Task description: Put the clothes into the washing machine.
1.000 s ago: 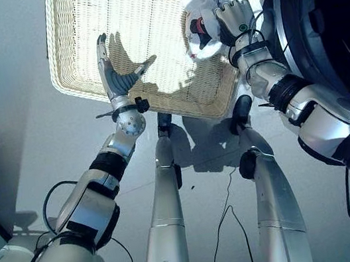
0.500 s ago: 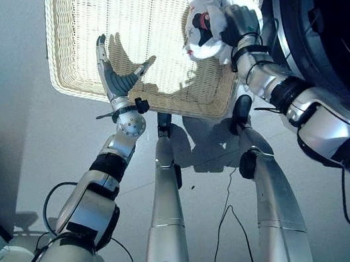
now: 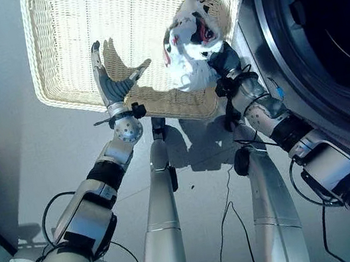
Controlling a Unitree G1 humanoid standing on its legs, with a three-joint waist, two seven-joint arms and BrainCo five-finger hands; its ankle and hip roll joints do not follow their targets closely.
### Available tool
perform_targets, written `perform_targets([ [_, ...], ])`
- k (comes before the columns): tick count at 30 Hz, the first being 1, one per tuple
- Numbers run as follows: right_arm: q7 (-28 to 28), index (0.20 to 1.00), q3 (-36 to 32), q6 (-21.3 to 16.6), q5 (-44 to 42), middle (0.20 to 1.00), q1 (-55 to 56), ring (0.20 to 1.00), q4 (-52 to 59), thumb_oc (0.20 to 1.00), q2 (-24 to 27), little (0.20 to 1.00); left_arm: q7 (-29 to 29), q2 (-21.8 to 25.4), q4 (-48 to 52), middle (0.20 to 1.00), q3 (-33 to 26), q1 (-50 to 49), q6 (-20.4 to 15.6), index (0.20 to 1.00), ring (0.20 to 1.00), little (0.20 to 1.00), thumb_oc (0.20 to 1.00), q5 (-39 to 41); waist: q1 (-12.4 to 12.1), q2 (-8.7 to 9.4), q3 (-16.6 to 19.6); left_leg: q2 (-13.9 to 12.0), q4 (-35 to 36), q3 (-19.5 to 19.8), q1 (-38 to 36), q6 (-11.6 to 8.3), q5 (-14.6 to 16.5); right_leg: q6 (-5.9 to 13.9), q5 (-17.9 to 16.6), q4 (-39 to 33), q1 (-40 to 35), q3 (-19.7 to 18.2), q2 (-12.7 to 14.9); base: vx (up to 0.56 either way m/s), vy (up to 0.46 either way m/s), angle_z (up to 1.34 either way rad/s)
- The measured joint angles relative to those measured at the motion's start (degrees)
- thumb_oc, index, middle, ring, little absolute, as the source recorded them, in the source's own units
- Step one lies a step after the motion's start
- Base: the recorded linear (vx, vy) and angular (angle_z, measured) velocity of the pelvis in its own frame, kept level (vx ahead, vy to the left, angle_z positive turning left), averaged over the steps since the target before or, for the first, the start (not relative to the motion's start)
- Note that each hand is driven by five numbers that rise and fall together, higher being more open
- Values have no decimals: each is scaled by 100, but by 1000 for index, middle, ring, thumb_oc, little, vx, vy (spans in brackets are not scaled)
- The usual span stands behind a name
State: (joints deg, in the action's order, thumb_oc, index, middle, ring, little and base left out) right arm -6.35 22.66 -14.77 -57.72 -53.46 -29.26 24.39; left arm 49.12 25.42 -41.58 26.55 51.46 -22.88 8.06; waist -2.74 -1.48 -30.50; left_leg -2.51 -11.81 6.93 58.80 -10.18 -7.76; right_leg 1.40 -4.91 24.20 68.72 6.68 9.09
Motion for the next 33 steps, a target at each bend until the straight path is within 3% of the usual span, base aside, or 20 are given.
perform_targets([
  [5,190,200,-365,-432,-305,200,342,200,232,200,287,200,54,77,0,1000,-87,-79,1,1000,1000,1000,1000,-1,121,6,-4,-27,3,-56,-3,11,45,8,-34,-98,-6,-58,-52,-17,3,-7],
  [15,507,200,-1164,-1057,-1096,200,677,200,668,200,400,200,55,274,-9,1000,-214,-225,-45,1000,1000,1000,1000,5,245,22,-11,-81,-3,-132,-9,18,68,39,-154,-292,-65,-98,-122,-15,-1,-5],
  [21,454,200,-1855,-1289,-2355,200,671,200,84,200,429,200,40,483,-247,1000,-315,-272,-181,1000,1000,1000,1000,20,373,41,-17,-135,-64,-172,-20,41,111,28,-321,-583,-217,-105,-193,-10,-2,-6],
  [23,271,200,-1838,-1240,-2494,200,534,200,-347,200,506,200,38,485,-306,1000,-303,-232,-217,1000,1000,1000,1000,33,381,42,-17,-145,-78,-184,-21,46,117,55,-362,-654,-257,-111,-205,-4,-5,-5],
  [31,-891,200,-1589,-390,-2415,200,-367,200,-1762,200,673,200,-31,531,-520,1000,-201,-13,-287,1000,1000,1000,1000,228,387,64,-8,-139,-132,-185,-25,62,123,88,-434,-751,-338,-118,-208,6,-13,0],
  [32,-1084,200,-1537,-53,-2513,200,-988,200,-2640,200,879,200,-60,540,-556,1000,94,105,-303,1000,1000,1000,1000,231,326,65,-7,-131,-221,-193,-45,69,152,62,-461,-755,-383,-129,-205,-8,-17,-3],
  [33,-1449,200,-1374,-78,-2529,200,-1431,200,-3058,200,942,200,-64,577,-539,1000,155,68,-398,1000,1000,1000,1000,229,239,65,-7,-131,-252,-193,-45,71,163,73,-475,-767,-406,-130,-205,-15,-24,-8],
])
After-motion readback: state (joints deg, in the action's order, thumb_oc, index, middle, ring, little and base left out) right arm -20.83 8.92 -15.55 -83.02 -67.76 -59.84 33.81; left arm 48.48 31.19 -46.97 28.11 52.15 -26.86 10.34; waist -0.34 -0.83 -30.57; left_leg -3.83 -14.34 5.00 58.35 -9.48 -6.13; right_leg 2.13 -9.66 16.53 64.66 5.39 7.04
